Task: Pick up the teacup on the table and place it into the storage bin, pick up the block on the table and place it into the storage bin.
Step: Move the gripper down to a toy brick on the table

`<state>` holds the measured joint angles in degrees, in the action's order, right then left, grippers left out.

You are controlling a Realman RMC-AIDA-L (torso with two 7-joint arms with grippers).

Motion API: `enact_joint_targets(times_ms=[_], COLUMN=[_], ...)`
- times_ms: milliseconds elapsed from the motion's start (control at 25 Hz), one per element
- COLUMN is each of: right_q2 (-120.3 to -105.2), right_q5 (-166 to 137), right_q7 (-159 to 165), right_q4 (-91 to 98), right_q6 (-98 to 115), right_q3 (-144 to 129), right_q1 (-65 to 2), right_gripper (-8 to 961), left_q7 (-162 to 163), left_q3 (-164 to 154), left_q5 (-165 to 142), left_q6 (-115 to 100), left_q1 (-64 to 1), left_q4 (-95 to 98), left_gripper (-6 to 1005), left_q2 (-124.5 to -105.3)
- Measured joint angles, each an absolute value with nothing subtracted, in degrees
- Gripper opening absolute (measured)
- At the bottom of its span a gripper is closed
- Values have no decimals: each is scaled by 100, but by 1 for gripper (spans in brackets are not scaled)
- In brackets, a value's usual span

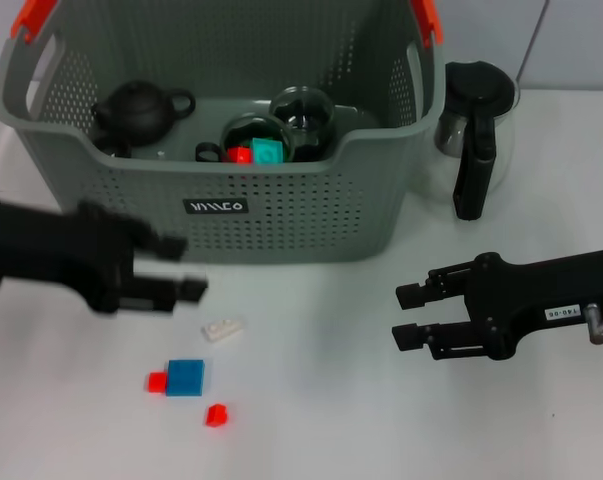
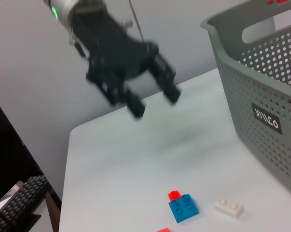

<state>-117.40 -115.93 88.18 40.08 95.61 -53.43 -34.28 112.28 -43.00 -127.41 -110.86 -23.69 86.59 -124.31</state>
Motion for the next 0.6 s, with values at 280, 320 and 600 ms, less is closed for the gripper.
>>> enact_joint_targets(times_ms=[280, 320, 600], right_q2=[-11735, -11734, -11737], right_q5=[-11588, -11591, -11594], right_q7=[8832, 8832, 8832], right_q4=[4008, 4008, 4008], right_q6=[9570, 9571, 9572], right_q3=[-5344, -5348, -5348], right_q1=[-3421, -3421, -3413], right_gripper=[563, 563, 562], left_q7=[11121, 11134, 11523], left_q3=[-4811, -4937, -5307], left_q5=[-13297, -13357, -13639], left_q6=[-10886, -10793, -9953], left_q1=[-2415, -2424, -2665], left_q4=[8047, 7989, 7258], left_gripper=[570, 570, 570], left_q2=[-12458, -12466, -12462])
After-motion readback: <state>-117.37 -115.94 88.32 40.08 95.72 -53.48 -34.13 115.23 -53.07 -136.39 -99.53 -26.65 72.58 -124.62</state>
